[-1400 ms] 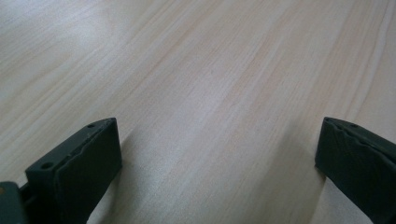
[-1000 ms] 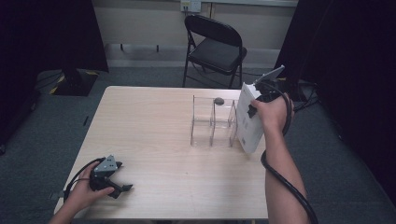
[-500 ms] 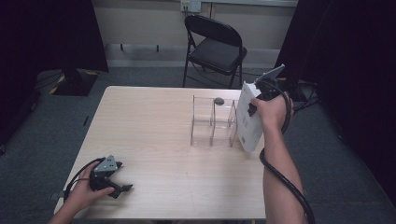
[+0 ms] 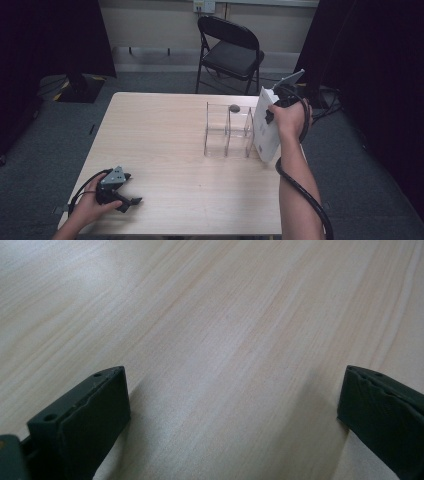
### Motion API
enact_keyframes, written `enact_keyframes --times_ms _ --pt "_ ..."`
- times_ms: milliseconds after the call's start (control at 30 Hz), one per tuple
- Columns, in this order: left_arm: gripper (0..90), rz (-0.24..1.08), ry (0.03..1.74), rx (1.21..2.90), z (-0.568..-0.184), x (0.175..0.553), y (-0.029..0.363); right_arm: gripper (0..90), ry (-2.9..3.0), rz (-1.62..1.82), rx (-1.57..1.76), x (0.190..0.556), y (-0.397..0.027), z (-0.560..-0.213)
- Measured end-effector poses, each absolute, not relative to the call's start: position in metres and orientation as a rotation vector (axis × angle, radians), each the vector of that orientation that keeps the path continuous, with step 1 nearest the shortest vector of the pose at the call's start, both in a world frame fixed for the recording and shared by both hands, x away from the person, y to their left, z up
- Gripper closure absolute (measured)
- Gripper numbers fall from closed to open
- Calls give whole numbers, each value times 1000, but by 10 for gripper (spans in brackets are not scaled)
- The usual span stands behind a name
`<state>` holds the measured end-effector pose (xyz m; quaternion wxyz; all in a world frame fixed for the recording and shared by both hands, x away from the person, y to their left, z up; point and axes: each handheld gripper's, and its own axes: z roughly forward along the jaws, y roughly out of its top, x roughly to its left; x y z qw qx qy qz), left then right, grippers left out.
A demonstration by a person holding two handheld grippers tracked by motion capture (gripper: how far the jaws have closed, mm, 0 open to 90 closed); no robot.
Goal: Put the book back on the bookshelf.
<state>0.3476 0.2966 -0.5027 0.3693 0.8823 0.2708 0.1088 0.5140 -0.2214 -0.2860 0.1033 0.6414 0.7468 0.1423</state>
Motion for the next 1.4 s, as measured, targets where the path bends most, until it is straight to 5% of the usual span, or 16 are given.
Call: enact_keyframes --times_ms 1400 --pt "0 280 695 2264 -503 348 297 524 2150 425 1914 529 -213 -303"
